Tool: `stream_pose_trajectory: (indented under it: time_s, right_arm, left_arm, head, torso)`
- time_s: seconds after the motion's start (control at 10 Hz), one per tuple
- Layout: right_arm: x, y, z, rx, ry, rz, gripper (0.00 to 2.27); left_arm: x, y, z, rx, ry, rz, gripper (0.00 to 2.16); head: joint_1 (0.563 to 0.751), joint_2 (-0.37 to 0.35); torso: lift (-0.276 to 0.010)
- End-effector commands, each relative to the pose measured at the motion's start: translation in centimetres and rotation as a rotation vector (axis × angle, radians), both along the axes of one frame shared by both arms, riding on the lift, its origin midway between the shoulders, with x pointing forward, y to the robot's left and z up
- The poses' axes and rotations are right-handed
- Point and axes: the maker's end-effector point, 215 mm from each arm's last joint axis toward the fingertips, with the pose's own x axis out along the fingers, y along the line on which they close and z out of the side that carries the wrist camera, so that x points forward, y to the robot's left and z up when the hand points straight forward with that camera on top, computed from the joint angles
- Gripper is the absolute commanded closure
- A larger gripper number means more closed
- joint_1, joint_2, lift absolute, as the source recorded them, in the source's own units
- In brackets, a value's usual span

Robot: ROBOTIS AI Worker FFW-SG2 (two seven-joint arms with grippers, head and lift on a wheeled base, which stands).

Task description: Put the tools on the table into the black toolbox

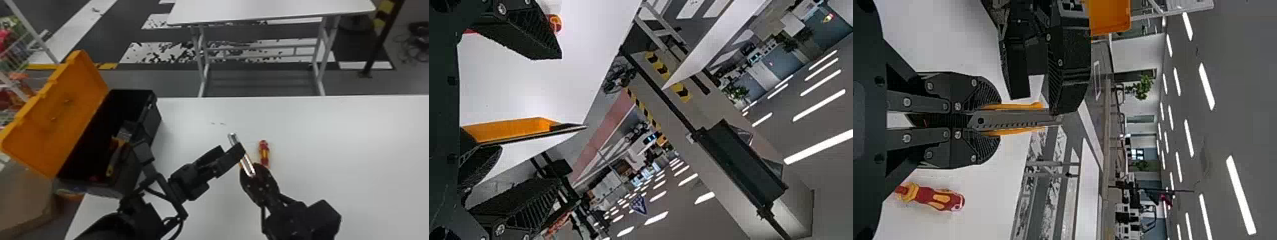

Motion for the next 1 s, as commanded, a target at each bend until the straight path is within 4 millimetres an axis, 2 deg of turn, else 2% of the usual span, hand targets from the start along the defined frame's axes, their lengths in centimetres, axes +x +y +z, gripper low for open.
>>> stream_pose_trajectory:
  time_s: [0.0, 0.2, 0.3, 0.4, 0.5, 0.6, 0.9]
  right_arm:
    - [-0.3, 0.9, 0.3, 0.006, -0.001, 0.02, 2.23]
    - [-0.3, 1.3, 0.3, 0.005, -0.002, 0.027, 2.24]
    - [-0.3, 1.3, 0.3, 0.004, 0.001, 0.027, 2.24]
    - [-0.3, 1.2, 0.2, 0.002, 0.003, 0.026, 2.24]
    - [-0.2, 1.1, 0.2, 0.002, 0.002, 0.025, 2.24]
    - [-0.1, 1.0, 0.3, 0.001, -0.001, 0.022, 2.24]
    - [0.1, 0.8, 0.4, 0.002, -0.001, 0.015, 2.23]
  left_arm:
    - [0.1, -0.2, 0.0, -0.001, 0.0, -0.003, 0.15]
    - [0.0, -0.6, 0.1, -0.007, -0.001, -0.011, 0.21]
    - [-0.2, -0.9, 0.5, -0.019, -0.014, -0.026, 0.48]
    - [-0.3, -1.0, 0.8, -0.023, -0.032, -0.044, 1.13]
    - [-0.2, -1.0, 0.9, -0.019, -0.032, -0.044, 2.01]
    - [-0.7, -1.3, 0.0, -0.014, 0.008, -0.073, 2.14]
    - [-1.0, -1.3, -0.1, -0.009, 0.004, -0.084, 2.14]
  head:
    - [0.695, 0.194]
    - [0.695, 0.209]
    - [0.695, 0.21]
    - [0.695, 0.208]
    - [0.695, 0.203]
    - [0.695, 0.201]
    - [0.695, 0.194]
  torso:
    - [-0.075]
    - [-0.075]
    - [-0.075]
    - [-0.075]
    - [-0.075]
    - [-0.075]
    - [-0.075]
